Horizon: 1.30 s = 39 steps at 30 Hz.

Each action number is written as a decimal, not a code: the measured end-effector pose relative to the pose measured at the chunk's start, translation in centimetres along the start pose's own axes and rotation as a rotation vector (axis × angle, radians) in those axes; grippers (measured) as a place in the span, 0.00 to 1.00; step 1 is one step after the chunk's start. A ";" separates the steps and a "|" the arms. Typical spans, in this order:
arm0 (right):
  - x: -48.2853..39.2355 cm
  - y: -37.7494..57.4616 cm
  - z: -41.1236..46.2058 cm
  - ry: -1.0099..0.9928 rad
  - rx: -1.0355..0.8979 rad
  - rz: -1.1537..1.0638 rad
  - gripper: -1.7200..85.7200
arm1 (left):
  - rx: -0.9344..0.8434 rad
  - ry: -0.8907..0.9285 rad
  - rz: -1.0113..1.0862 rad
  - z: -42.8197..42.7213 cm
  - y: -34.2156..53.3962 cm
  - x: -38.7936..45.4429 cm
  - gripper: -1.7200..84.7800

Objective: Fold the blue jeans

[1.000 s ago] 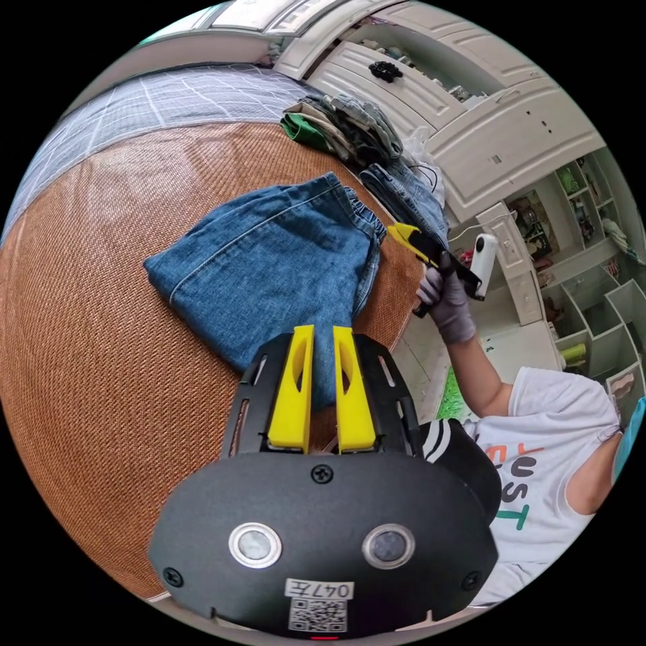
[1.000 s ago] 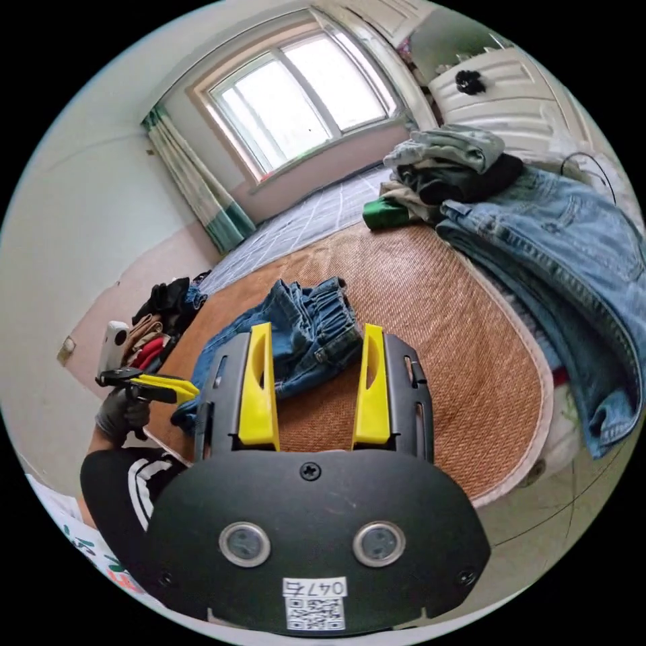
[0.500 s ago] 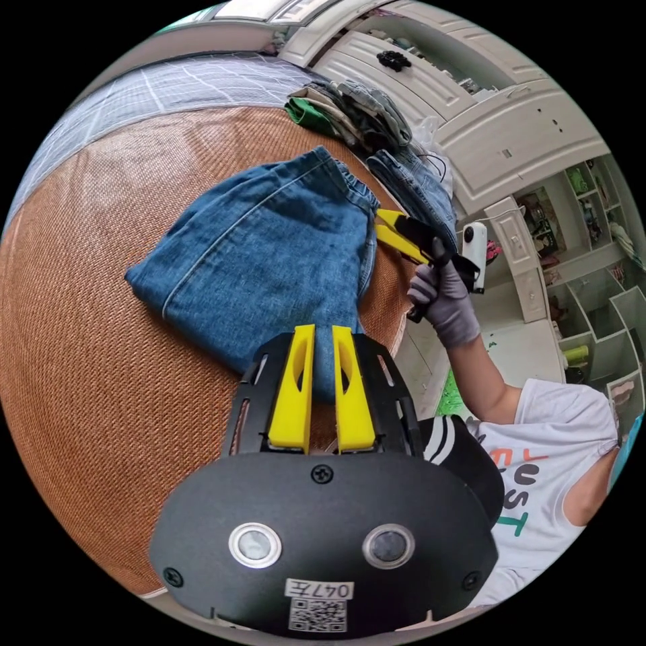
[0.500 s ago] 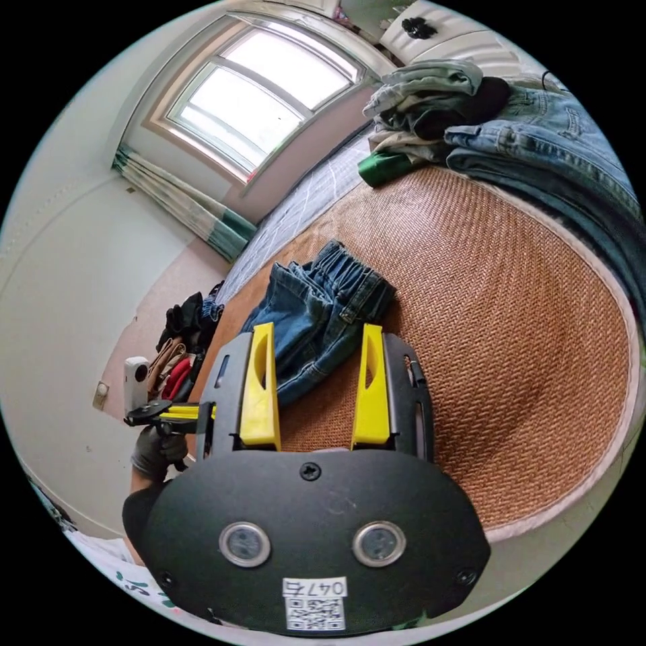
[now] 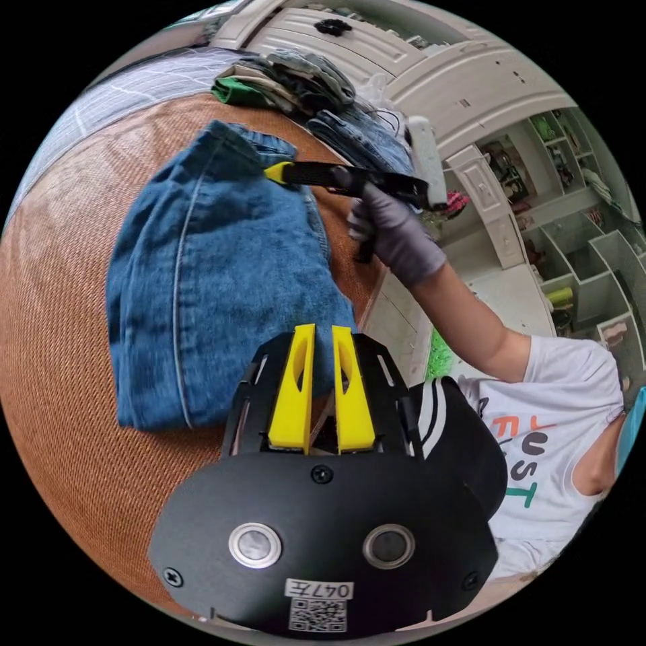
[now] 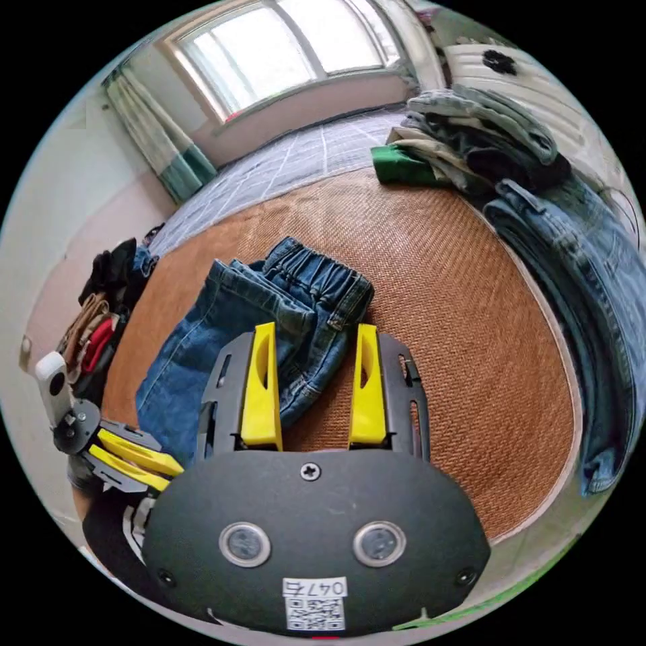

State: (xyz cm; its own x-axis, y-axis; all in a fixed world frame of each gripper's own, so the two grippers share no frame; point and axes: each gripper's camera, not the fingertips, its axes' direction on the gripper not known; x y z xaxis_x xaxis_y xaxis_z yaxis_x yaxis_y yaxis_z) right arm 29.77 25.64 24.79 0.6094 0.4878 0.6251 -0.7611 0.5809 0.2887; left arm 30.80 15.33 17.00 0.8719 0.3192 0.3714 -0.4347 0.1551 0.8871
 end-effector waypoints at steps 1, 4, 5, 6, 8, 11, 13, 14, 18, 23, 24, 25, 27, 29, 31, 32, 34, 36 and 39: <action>-0.7 -0.8 0.2 -0.020 -0.015 -0.042 0.12 | -0.007 0.009 0.016 0.0 -0.3 0.5 0.08; -3.0 -1.9 -1.2 -0.087 0.034 -0.164 0.05 | 0.006 0.003 0.037 -1.2 -0.6 1.5 0.08; -4.3 -2.2 -2.2 -0.056 0.046 -0.237 0.04 | 0.028 -0.003 0.041 -2.0 -0.5 1.8 0.08; -4.9 -2.3 -2.8 -0.044 0.056 -0.271 0.04 | 0.042 -0.003 0.043 -2.5 -0.4 1.9 0.07; -6.4 -2.6 -6.5 -0.046 0.120 -0.369 0.03 | 0.113 0.037 0.049 -4.8 -0.1 2.0 0.07; -7.0 -3.0 -12.8 -0.039 0.248 -0.436 0.02 | 0.169 0.063 0.040 -7.0 0.1 1.8 0.07; -6.9 -3.5 -16.8 -0.009 0.330 -0.467 0.02 | 0.175 0.043 0.033 -8.0 -0.1 1.9 0.07; -6.7 -4.1 -19.1 0.003 0.374 -0.479 0.02 | 0.174 0.031 0.030 -8.5 -0.3 2.0 0.07; -5.5 -7.5 -23.3 0.029 0.425 -0.507 0.02 | 0.159 -0.005 0.023 -10.0 -0.6 2.4 0.07; -0.3 -17.2 -26.6 -0.071 0.421 -0.325 0.02 | 0.129 -0.058 -0.008 -12.6 -0.1 1.9 0.07; 0.6 -18.3 -27.1 -0.082 0.436 -0.287 0.02 | 0.134 -0.062 -0.015 -13.1 0.1 1.7 0.07; 2.6 -20.5 -28.0 -0.107 0.471 -0.198 0.02 | 0.150 -0.065 -0.027 -14.2 0.5 1.4 0.07; 6.1 -23.7 -29.2 -0.132 0.530 -0.057 0.02 | 0.189 -0.058 -0.045 -16.3 1.3 0.8 0.06; 10.8 -27.5 -29.6 -0.097 0.598 0.113 0.03 | 0.267 -0.063 -0.068 -19.9 2.8 0.1 0.04; 14.4 -29.8 -28.7 -0.027 0.599 0.194 0.07 | 0.329 -0.096 -0.087 -22.8 4.1 -0.2 0.02; 17.1 -30.4 -27.5 0.025 0.540 0.284 0.11 | 0.365 -0.120 -0.095 -24.7 5.0 -0.2 0.01; 20.2 -29.0 -26.0 0.058 0.517 0.408 0.15 | 0.423 -0.140 -0.096 -27.4 6.6 0.0 0.01; 21.2 -26.5 -24.7 0.069 0.594 0.445 0.14 | 0.467 -0.156 -0.103 -29.8 8.3 0.0 0.01; 20.4 -24.6 -21.8 0.066 0.571 0.371 0.11 | 0.479 -0.161 -0.137 -32.5 10.6 -1.2 0.01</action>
State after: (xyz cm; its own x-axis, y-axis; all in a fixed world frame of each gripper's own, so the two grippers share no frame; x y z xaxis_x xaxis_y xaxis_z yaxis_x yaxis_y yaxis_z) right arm 65.76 35.53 14.59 0.2841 0.6373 0.7164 -0.9092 -0.0581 0.4123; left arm 17.84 46.94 17.02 0.9534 0.1726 0.2475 -0.1955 -0.2716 0.9423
